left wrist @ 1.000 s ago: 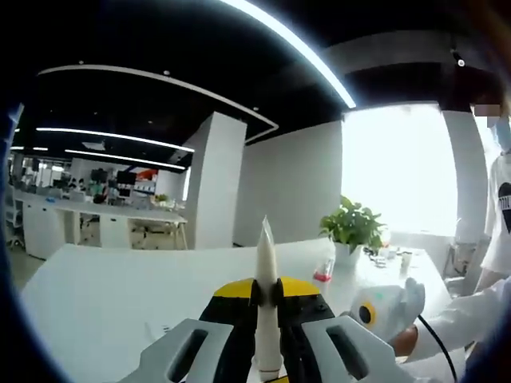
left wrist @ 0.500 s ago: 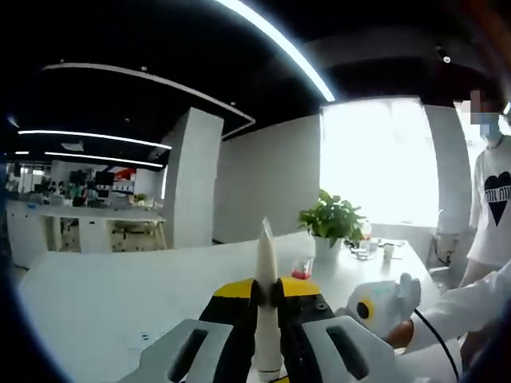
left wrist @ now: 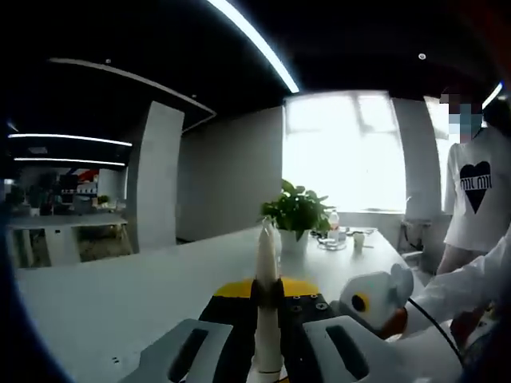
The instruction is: Arrange the skincare products in the storage area until every visible bottle or jar stands upright without overlapping.
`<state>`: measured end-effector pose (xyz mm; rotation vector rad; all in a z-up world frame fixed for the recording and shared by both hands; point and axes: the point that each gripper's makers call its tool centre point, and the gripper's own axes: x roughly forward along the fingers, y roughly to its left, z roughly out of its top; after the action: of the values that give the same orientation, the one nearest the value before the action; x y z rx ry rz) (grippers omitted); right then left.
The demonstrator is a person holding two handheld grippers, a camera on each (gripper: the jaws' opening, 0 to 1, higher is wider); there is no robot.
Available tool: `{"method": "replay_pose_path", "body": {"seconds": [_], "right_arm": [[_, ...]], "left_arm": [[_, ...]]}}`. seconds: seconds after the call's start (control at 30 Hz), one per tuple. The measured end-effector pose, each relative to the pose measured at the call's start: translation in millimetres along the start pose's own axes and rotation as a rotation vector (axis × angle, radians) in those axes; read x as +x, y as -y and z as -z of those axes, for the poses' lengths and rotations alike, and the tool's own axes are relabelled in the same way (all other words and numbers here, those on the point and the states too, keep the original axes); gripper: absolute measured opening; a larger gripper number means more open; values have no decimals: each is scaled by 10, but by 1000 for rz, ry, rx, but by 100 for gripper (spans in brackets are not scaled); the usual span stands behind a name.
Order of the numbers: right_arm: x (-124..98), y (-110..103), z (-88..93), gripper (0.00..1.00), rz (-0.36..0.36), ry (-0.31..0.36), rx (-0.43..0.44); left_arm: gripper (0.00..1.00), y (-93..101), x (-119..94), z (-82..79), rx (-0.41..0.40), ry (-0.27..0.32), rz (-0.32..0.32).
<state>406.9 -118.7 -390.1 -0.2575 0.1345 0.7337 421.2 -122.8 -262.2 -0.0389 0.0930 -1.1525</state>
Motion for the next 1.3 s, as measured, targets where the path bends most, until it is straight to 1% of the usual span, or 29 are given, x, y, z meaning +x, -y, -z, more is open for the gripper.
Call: {"method": "replay_pose_path", "body": {"seconds": [0.17,0.3,0.5,0.6,0.7,0.8,0.97,1.07,1.1,1.17,1.23,1.3], "right_arm": [[-135,112,80,26,30,-9,13],[-194,219,132,26,47,-13,20],[-263,344,185,25,60,-6,30],[-298,386,230,23,65,-13,34],[-345,393,262,23,63,-11,41],[-400,414,316,23,69,-24,43],[-611,410,405,21,86,-34,45],[-735,414,443,21,96,-33,51],[-764,417,457,21,99,-35,52],[-808,438,486,20,103,-37,54],[-840,445,507,20,104,-38,59],[-904,397,521,20,101,-34,64]], "left_arm": [[6,105,190,39,-3,-2,56],[6,131,316,55,-2,0,83],[6,182,417,67,-2,7,112],[6,202,466,84,27,6,111],[5,192,474,99,22,6,113],[5,177,505,90,24,18,114],[5,115,579,95,19,24,134],[5,85,627,83,21,48,151],[5,114,622,106,17,54,157],[5,100,652,121,6,61,168],[5,96,675,143,14,69,176],[5,85,708,189,19,71,181]]}}
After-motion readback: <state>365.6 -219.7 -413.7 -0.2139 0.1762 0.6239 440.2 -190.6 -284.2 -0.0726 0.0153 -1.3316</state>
